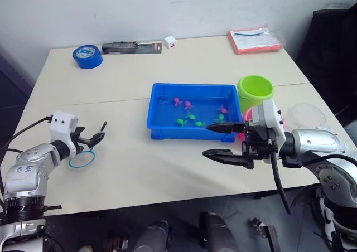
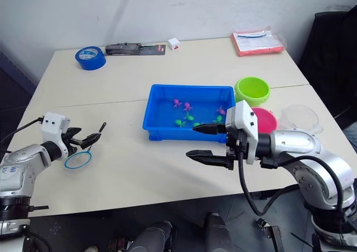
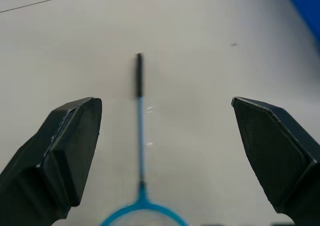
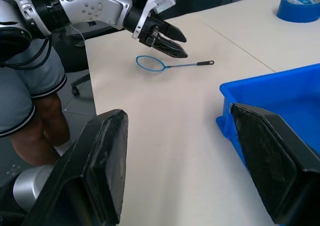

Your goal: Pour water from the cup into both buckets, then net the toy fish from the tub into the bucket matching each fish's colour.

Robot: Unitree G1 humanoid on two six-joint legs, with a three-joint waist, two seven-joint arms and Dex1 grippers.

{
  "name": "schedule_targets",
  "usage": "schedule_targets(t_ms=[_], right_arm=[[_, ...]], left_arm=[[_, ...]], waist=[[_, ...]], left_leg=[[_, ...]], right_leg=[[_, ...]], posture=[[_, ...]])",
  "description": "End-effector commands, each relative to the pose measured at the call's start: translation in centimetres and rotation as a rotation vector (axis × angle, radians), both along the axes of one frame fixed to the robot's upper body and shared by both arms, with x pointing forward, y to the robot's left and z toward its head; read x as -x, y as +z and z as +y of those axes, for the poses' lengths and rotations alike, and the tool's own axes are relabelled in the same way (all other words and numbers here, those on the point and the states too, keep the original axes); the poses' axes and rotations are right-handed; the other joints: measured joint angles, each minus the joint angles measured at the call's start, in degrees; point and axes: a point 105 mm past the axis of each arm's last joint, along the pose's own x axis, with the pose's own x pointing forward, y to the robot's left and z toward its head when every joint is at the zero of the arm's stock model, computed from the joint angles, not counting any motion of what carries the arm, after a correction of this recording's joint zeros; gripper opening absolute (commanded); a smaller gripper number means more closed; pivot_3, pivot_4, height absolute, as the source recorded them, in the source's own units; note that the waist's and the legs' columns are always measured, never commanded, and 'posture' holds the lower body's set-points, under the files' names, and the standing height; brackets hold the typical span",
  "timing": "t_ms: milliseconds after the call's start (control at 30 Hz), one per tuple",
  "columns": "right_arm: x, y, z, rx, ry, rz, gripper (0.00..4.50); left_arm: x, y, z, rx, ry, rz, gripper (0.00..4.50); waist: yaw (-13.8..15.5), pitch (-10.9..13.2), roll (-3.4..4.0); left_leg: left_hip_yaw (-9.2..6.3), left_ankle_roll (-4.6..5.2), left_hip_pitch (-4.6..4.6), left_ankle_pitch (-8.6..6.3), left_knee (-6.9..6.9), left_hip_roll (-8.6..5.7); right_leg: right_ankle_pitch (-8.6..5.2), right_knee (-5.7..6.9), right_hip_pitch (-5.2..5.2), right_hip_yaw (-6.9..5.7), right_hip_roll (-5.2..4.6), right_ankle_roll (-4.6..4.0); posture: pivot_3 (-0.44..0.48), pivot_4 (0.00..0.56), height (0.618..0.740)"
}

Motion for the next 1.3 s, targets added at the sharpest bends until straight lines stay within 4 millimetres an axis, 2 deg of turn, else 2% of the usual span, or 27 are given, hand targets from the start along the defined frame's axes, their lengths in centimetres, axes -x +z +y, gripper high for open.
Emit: schedule_targets(t_ms=[33,367,600,700,933,1000,1233,1300], right_arm=[[0.5,0.3,0.3,-0.012,0.011,-0.037,4.48],[0.6,0.7,0.6,-0.020,-0.006,-0.040,4.48],[0.7,0.9,0.6,-0.017,-0.017,-0.038,4.48],[0.7,0.8,0.6,-0.012,-0.024,-0.041,4.50],[0.7,0.7,0.6,-0.013,-0.031,-0.039,4.50],[0.8,0.7,0.5,-0.012,-0.030,-0.034,4.50],[0.7,0.6,0.4,-0.010,-0.033,-0.031,4.50],[0.6,0.6,0.4,-0.011,-0.034,-0.031,4.50]], left_arm=[[-0.5,0.6,0.6,-0.039,-0.006,-0.026,4.50],[-2.1,-2.3,0.1,-0.056,-0.021,0.052,4.50],[-1.6,-4.8,-0.2,-0.088,-0.029,0.135,4.50],[-1.2,-4.9,-0.2,-0.090,-0.036,0.154,3.71],[-0.5,-5.9,-0.2,-0.097,-0.037,0.181,0.69],[-0.5,-6.0,-0.2,-0.103,-0.041,0.184,0.03],[-0.4,-6.2,-0.1,-0.124,-0.044,0.189,0.03],[-0.6,-5.7,0.2,-0.142,-0.032,0.166,0.03]], waist=[[-0.01,-0.01,-0.02],[-0.06,-0.02,-0.08],[-0.07,-0.03,-0.10],[-0.12,-0.03,-0.10],[-0.11,-0.03,-0.10],[-0.06,-0.03,-0.10],[-0.09,-0.03,-0.10],[-0.09,-0.03,-0.10]], left_leg=[[0.00,0.01,0.00,-0.01,0.00,0.00],[0.00,0.02,-0.01,-0.02,0.03,0.00],[0.01,0.05,-0.01,-0.05,0.03,0.00],[0.03,0.07,0.00,-0.06,0.08,0.00],[0.04,0.07,0.01,-0.07,0.08,0.00],[0.05,0.07,0.02,-0.07,0.08,0.00],[0.07,0.07,0.04,-0.07,0.08,0.00],[0.08,0.07,0.04,-0.07,0.08,0.00]], right_leg=[[0.00,0.00,0.00,0.00,0.00,0.00],[0.00,0.00,0.00,-0.03,0.00,0.00],[0.00,0.15,0.01,-0.03,0.00,0.00],[0.00,0.14,0.02,-0.02,0.00,0.00],[0.00,0.14,0.01,0.00,0.00,0.00],[0.00,0.09,0.02,-0.01,0.00,0.00],[0.00,0.07,0.02,-0.01,0.00,0.00],[0.00,0.07,0.02,-0.01,0.00,0.00]], posture=[[0.000,0.150,0.740],[0.000,0.150,0.740],[0.000,0.150,0.740],[0.000,0.150,0.740],[0.000,0.150,0.740],[0.000,0.150,0.740],[0.000,0.150,0.740],[0.000,0.150,0.740]])
